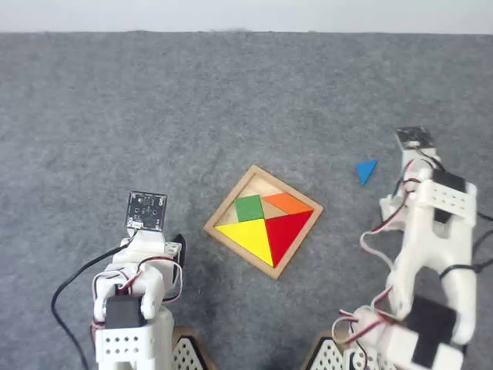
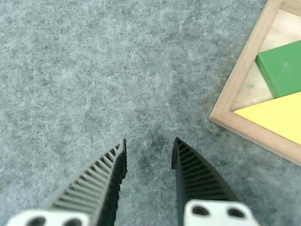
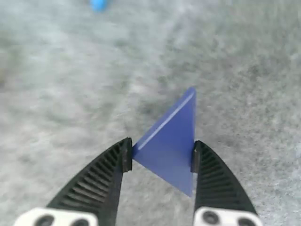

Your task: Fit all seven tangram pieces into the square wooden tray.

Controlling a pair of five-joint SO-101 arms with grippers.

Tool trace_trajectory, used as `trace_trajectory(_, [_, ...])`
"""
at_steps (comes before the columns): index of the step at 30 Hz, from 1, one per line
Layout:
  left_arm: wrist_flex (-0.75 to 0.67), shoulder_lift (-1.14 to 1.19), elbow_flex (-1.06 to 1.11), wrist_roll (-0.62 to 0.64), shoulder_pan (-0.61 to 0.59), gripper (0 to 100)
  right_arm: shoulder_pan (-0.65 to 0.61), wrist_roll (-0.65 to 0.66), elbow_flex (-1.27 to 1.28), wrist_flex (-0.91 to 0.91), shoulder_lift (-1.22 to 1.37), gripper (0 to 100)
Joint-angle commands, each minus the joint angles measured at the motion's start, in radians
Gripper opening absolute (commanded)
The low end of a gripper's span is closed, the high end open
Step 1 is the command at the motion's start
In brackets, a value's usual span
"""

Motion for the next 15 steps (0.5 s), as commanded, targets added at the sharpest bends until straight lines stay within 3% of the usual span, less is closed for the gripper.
trace_trajectory(1, [0.009, -0.028, -0.008, -0.006, 0.002, 15, -0.114, -0.026, -0.031, 0.085, -0.151, 13.3])
trace_trajectory(15, [0.009, -0.028, -0.008, -0.006, 0.002, 15, -0.581, -0.198, -0.290, 0.202, -0.101, 13.3])
